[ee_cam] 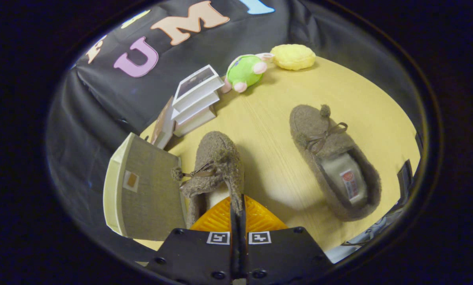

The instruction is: Open the storage box then place both shoes into the box .Put the left shoe in first, then the right shoe, with the right side of both shoes facing outward in a uniform manner.

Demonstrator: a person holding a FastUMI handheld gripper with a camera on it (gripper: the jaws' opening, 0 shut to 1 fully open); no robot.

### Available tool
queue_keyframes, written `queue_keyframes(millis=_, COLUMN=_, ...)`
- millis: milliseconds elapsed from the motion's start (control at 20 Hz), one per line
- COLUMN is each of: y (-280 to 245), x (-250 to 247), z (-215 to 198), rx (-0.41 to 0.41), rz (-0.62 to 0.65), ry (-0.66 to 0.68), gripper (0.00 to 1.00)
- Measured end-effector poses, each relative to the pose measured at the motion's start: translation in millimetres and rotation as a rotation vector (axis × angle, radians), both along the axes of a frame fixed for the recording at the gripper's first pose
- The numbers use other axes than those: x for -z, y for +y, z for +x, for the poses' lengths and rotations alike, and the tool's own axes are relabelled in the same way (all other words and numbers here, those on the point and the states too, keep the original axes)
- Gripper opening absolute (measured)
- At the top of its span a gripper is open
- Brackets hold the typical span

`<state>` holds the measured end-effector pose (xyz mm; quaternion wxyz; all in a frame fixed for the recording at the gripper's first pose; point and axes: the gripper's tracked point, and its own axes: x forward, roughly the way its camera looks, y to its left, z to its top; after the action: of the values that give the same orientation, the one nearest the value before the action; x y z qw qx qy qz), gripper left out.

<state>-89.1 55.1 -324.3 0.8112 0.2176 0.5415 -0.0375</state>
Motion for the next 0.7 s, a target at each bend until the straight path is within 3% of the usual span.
queue_keyframes(millis=350, y=61, x=-74, z=40, rx=0.023, rz=0.079, ry=-0.117, gripper=0.03)
queue_keyframes(millis=700, y=166, x=-113, z=62, rx=-0.06, rz=0.165, ry=-0.2, gripper=0.03)
